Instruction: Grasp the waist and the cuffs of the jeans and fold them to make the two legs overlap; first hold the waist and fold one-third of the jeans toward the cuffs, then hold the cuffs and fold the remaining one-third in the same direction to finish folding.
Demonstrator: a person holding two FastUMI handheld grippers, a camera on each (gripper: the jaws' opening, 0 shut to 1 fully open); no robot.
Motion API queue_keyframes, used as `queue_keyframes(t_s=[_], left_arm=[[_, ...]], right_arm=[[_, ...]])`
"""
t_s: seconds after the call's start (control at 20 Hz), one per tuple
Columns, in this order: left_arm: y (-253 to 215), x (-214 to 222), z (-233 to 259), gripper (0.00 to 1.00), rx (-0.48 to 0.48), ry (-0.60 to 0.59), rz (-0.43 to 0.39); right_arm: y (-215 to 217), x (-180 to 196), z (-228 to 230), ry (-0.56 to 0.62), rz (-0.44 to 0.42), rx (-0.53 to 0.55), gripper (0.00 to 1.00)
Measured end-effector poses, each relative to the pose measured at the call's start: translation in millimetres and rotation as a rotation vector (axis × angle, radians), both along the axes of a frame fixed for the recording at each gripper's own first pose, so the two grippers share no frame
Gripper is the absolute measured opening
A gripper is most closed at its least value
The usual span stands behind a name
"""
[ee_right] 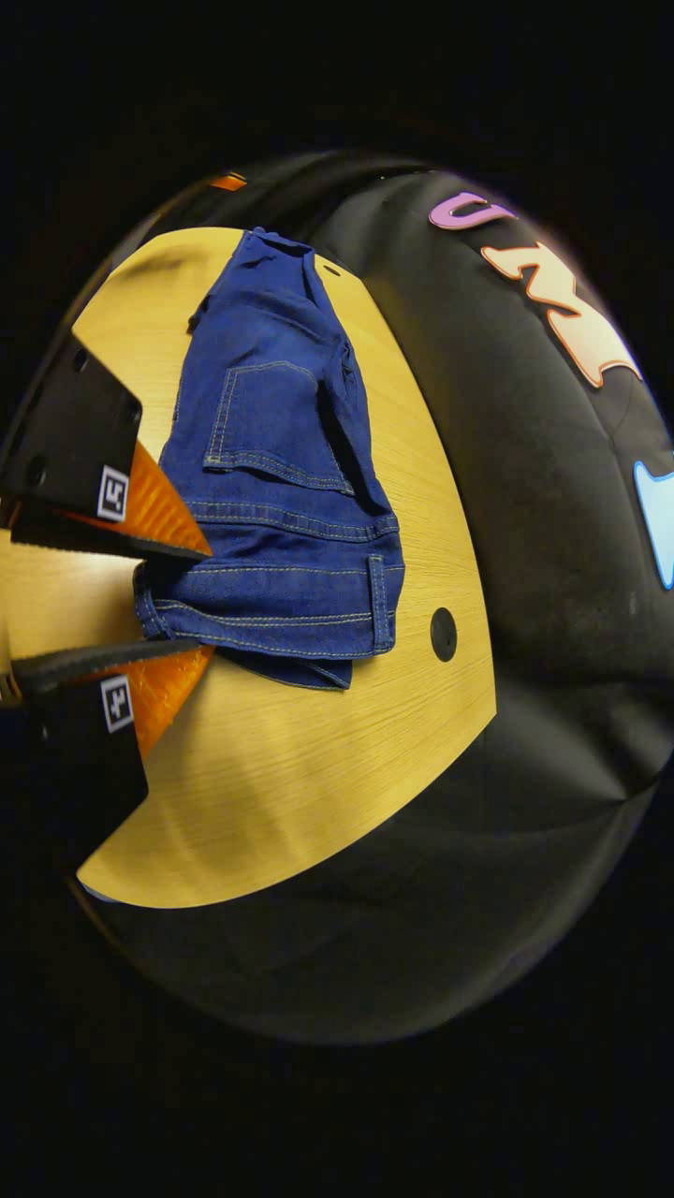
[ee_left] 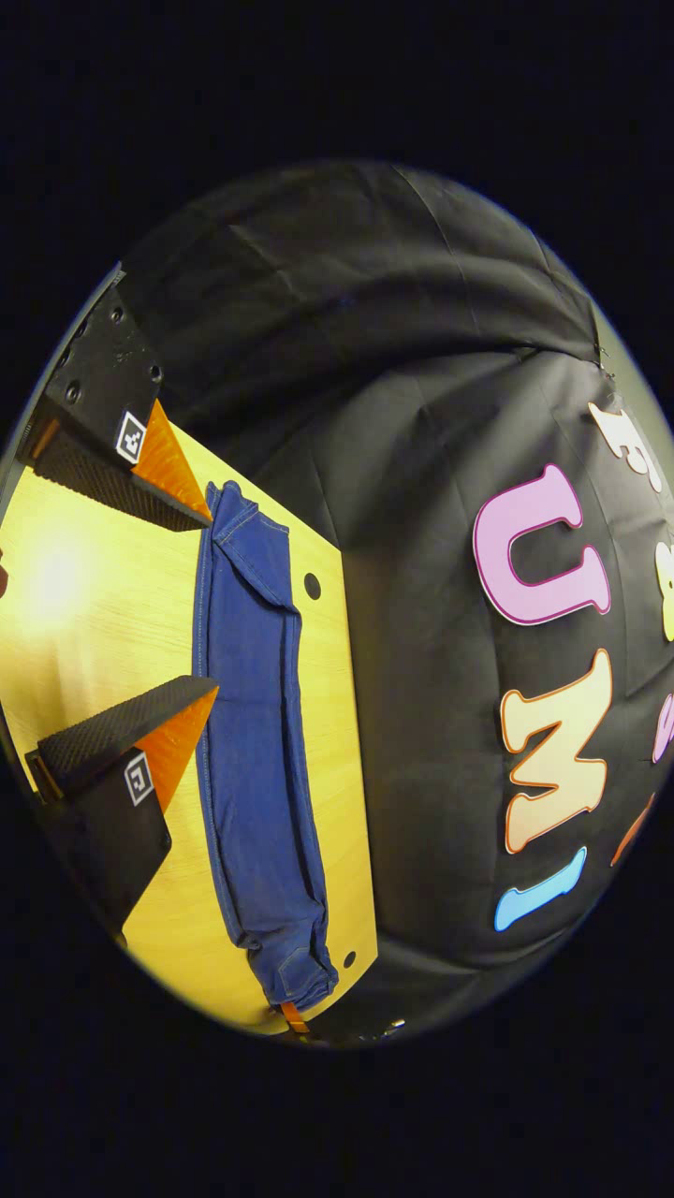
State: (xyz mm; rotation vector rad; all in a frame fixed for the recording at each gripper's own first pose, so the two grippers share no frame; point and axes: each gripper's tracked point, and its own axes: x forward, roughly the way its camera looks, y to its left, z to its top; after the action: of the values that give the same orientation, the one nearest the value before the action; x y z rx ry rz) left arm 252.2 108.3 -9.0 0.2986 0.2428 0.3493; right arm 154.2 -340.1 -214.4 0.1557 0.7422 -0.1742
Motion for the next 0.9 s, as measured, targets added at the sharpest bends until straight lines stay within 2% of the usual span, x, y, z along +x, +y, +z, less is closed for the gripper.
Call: queue_keyframes(t_s=[0.15, 0.25, 0.3, 0.35, 0.45, 0.65, 0.9], left_arm=[[-3, 5, -3, 0.95, 0.003, 0.007, -0.035], [-2, 12, -4, 0.95, 0.001, 0.013, -0.064], [-1, 15, -5, 0.95, -0.002, 0.014, -0.08], [2, 19, -6, 0.95, -0.008, 0.015, -0.097], [5, 28, -9, 0.95, -0.033, 0.017, -0.141], [19, 42, -17, 0.95, -0.069, 0.039, -0.219], [40, 53, -18, 0.95, -0.081, 0.061, -0.299]], right_arm=[[3, -2, 3, -0.018, -0.021, 0.004, 0.24], [3, 1, 4, -0.027, -0.041, -0.002, 0.21], [5, 0, 2, -0.019, -0.044, -0.01, 0.14], [5, -1, 6, -0.024, -0.06, -0.018, 0.14], [8, -2, 15, -0.031, -0.085, -0.036, 0.05], [21, -9, 52, -0.099, -0.143, -0.098, 0.05], [72, -38, 110, -0.198, -0.204, -0.153, 0.05]])
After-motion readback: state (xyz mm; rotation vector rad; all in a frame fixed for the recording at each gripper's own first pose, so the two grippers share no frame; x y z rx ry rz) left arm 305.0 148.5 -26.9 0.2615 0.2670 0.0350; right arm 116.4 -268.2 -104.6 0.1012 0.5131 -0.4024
